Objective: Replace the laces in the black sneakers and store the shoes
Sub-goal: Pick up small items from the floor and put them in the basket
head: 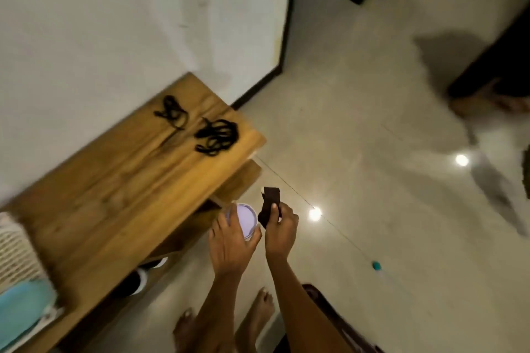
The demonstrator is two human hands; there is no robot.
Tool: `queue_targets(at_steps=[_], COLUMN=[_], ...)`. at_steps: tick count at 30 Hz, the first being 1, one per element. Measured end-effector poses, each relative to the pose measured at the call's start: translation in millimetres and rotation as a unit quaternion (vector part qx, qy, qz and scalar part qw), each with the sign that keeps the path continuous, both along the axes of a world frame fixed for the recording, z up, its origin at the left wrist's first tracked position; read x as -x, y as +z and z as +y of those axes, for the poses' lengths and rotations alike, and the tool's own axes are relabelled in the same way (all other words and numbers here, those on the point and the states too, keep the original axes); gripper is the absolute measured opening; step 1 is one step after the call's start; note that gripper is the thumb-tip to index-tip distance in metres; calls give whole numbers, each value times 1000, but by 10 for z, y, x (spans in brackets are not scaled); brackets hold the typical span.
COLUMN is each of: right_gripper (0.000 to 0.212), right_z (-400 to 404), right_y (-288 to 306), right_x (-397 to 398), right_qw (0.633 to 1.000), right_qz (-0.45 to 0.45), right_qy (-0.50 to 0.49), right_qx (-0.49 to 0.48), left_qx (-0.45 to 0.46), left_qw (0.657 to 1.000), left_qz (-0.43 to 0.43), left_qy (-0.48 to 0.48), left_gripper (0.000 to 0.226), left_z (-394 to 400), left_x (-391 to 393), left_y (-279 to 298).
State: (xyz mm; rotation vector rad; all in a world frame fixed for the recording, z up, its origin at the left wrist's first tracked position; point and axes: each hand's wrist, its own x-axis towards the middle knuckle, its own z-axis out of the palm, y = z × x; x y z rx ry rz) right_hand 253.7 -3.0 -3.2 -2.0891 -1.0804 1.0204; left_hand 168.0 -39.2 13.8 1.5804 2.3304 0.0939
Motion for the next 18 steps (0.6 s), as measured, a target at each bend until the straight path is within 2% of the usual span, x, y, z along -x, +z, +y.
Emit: queue_targets(at_steps=[5,9,13,18], right_gripper=[24,22,20,18], right_z=[-149,-425,-910,-1234], right_y=[680,902,896,587], right_x=[1217,2282,3345,4302], right_qw=[991,973,945,889], right_qz=[46,57,66,22], right_qy=[121,221,319,456], right_qx=[-26,-39,-6,30], left_qx=[-37,-45,-20,-35], left_qw=[991,977,957,944], left_qz=[20,41,52,-23], left_qy=[123,206,285,328], left_gripper=[71,68,74,68], left_z=[-332,-731,-1285,-1840], left_x=[1035,1944,2922,3942], left_y=[574,858,834,420])
